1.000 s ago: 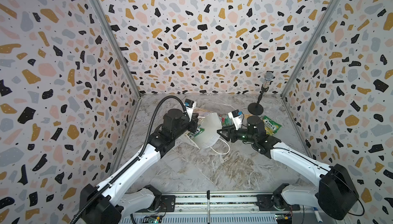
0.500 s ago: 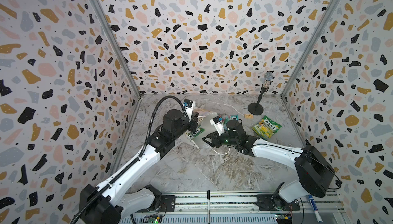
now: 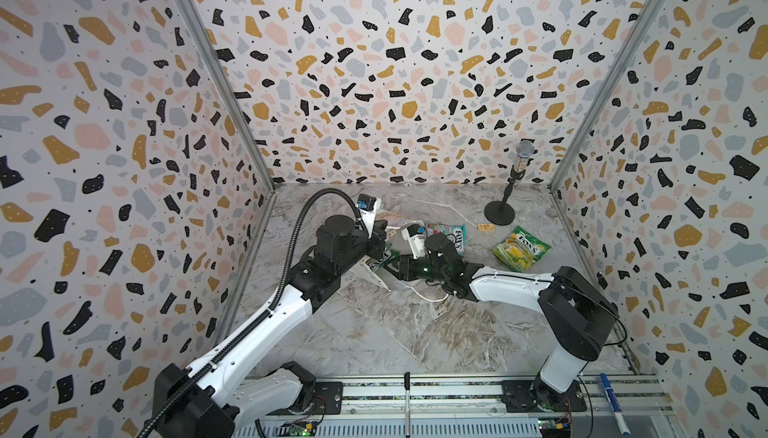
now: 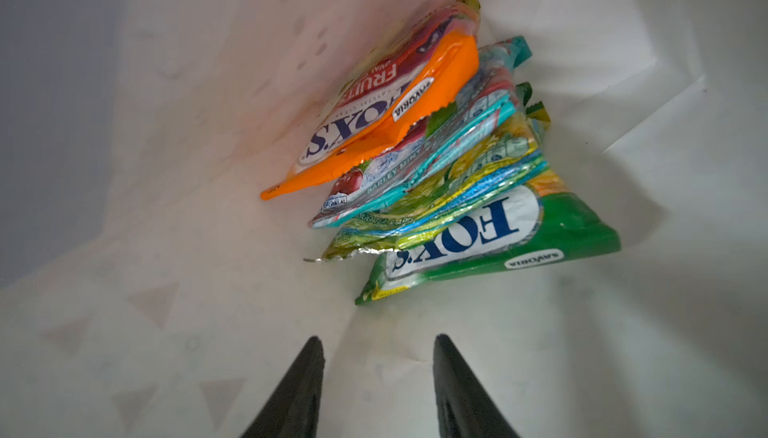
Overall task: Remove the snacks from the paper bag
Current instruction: 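Move the right gripper into the bag's opening toward the orange packet, then close the right gripper on the orange Fox's Fruits packet inside the bag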
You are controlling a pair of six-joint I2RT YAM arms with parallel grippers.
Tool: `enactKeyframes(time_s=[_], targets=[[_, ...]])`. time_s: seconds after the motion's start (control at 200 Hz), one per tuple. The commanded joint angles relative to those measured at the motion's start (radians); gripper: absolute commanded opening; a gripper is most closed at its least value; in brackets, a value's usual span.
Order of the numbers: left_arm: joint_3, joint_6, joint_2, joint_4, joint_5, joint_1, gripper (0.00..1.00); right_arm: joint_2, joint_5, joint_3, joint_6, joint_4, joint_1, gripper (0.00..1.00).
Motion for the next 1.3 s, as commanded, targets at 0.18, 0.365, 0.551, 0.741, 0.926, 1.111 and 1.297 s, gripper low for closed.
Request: enactKeyframes(time_s=[0.18,0.365,0.551,0.741,0.926,1.111,1.297], targets=[[-0.004,0.054,-0.027,0.004,0.043,-0.005,0.0,0.067,0.004,0.069,0.235,0.213,0.015,0.43],[-0.002,0.067,-0.028,-0.007,0.048,-0.005,0.0,0.104,0.0,0.08,0.283,0.281,0.019,0.43],[-0.004,0.079,-0.028,-0.01,0.062,-0.005,0.0,0.137,0.011,0.084,0.341,0.344,0.019,0.42],[-0.005,0.085,-0.031,-0.01,0.069,-0.005,0.0,0.158,0.014,0.102,0.354,0.358,0.019,0.42],[-0.005,0.088,-0.033,-0.01,0.072,-0.005,0.0,0.187,0.024,0.121,0.366,0.353,0.019,0.42],[-0.008,0.091,-0.036,-0.009,0.088,-0.005,0.0,0.22,0.05,0.146,0.387,0.351,0.013,0.43],[-0.008,0.095,-0.037,-0.007,0.102,-0.005,0.0,0.26,0.065,0.185,0.393,0.311,0.002,0.44]])
